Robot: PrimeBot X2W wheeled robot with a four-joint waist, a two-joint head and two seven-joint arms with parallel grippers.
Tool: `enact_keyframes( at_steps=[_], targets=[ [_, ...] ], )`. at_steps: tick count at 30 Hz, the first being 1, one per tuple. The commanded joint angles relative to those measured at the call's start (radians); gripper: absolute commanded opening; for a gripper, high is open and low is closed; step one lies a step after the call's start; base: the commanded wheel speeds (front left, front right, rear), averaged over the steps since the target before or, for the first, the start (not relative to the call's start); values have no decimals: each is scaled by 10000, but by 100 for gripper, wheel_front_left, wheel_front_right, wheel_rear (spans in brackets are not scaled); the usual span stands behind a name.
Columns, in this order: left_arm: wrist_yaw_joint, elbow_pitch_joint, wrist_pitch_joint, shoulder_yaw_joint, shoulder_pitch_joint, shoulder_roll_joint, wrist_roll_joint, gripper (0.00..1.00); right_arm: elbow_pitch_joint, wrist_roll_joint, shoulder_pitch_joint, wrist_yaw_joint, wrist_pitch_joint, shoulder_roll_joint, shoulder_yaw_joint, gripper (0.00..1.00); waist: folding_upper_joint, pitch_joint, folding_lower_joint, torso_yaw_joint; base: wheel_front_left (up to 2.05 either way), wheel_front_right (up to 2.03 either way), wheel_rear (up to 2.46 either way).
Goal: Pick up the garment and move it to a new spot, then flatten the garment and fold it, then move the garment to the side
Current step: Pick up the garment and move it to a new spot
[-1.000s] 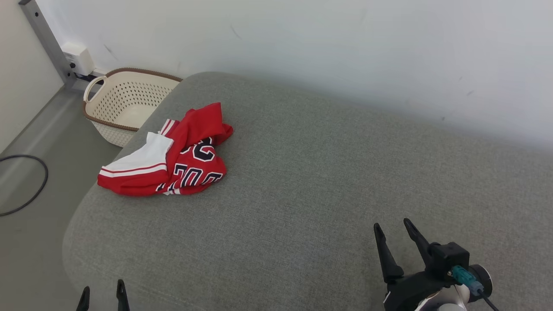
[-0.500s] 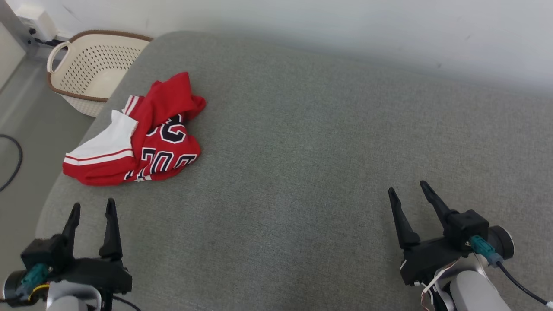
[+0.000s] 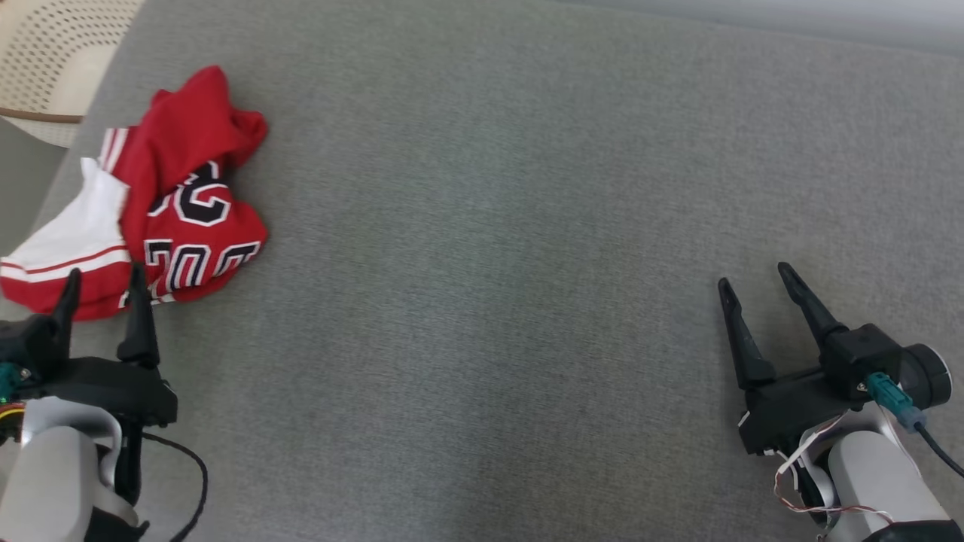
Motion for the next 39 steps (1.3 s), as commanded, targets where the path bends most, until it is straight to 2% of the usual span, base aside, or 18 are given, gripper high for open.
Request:
enact_keyframes(
  at_steps=[1, 5, 14, 19, 20, 21, 22, 23, 24, 30, 39],
  targets=[
    [121, 274, -15, 114, -260, 127, 25, 100, -97, 1, -60, -7, -3, -106, -10, 100, -2, 477, -3, -482, 0, 0, 0],
    [417, 714, -15, 290, -599, 269, 85, 100, -178, -23, -152, -7, -3, -182, -51, 100, -2, 697, -3, -776, 0, 0, 0],
    [1626, 993, -15, 708, -603, 120, 245, 100, -237, 25, 67, -7, 0, -178, -253, 100, -2, 780, -3, -1083, 0, 0, 0],
    [1825, 939, -15, 809, -411, -10, 163, 100, -237, 24, 184, -7, 0, -54, -269, 100, -2, 722, -3, -1066, 0, 0, 0],
    [1830, 919, -15, 808, -383, -21, 168, 65, -233, 25, 186, -7, 0, -40, -266, 100, -2, 710, -3, -1051, 0, 0, 0],
    [1847, 834, -15, 817, -366, -21, 172, 44, -226, 26, 191, -7, 0, -20, -259, 100, -2, 692, -3, -1035, 0, 0, 0],
    [1847, 834, -15, 817, -366, -21, 172, 44, -226, 26, 191, -7, 0, -20, -259, 100, -2, 692, -3, -1035, 0, 0, 0],
    [1844, 710, -15, 830, -352, 0, 189, 13, -221, 29, 187, -7, 0, -4, -246, 100, -2, 677, -3, -1023, 0, 0, 0],
    [1852, 609, -15, 840, -329, -1, 200, 0, -218, 32, 181, -7, -1, 8, -233, 100, -2, 655, -3, -1009, 0, 0, 0],
    [1833, -36, -15, 814, -6, 6, 297, 0, -131, 59, 206, -7, -1, 103, -234, 100, -2, 494, -3, -947, 0, 0, 0],
    [1752, 109, -15, 795, 137, 121, 228, 0, -57, 206, 180, -7, -3, 254, -186, 100, -2, 274, -3, -1045, 0, 0, 0]
  ],
)
